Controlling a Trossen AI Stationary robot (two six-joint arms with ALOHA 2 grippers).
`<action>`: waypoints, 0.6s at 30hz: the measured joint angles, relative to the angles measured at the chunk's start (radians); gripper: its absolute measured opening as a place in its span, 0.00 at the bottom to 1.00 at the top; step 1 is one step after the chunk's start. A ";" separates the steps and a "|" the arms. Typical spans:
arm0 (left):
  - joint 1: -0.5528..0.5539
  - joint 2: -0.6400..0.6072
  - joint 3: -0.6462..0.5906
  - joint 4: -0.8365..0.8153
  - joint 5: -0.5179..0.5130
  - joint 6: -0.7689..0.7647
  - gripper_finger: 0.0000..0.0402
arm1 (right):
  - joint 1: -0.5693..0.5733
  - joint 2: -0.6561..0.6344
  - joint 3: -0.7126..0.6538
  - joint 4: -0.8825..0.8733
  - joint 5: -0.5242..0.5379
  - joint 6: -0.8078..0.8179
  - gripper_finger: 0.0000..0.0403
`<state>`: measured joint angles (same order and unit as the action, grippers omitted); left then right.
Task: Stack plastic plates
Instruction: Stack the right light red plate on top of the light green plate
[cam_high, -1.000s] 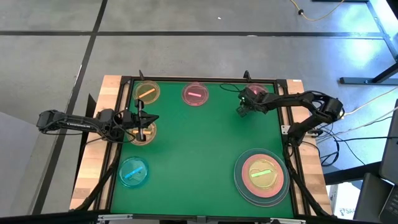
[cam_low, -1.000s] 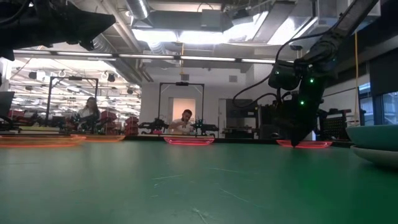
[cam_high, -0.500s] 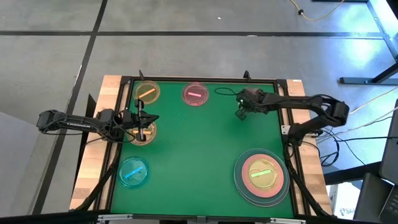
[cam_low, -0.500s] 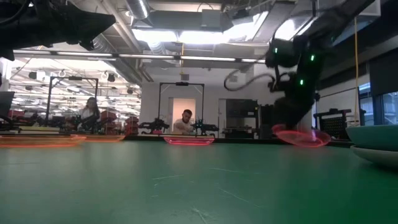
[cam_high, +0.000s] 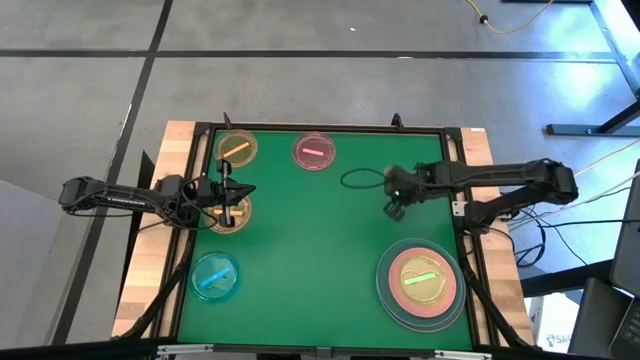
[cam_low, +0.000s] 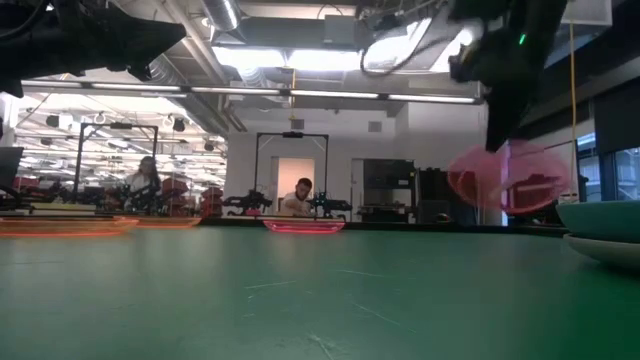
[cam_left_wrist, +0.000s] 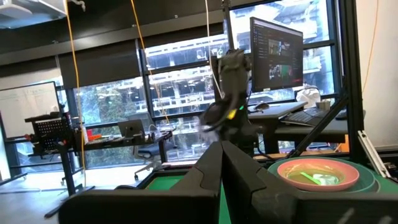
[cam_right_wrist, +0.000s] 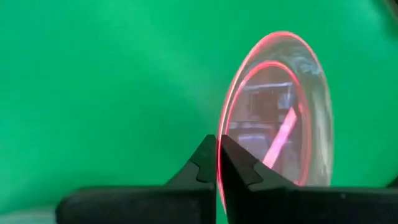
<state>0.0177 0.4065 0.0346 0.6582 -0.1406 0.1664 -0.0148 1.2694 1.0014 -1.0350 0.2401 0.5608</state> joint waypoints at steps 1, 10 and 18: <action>0.000 0.000 0.000 0.000 0.000 0.000 0.01 | 0.032 0.000 0.022 -0.021 -0.022 0.028 0.01; 0.000 0.000 0.000 0.000 0.000 -0.008 0.01 | 0.288 0.001 0.168 -0.058 -0.240 0.257 0.01; 0.000 0.000 0.000 0.001 0.000 -0.027 0.01 | 0.510 0.004 0.176 -0.059 -0.380 0.594 0.01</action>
<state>0.0174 0.4065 0.0347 0.6588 -0.1402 0.1393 0.4947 1.2730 1.1774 -1.0937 -0.1399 1.1545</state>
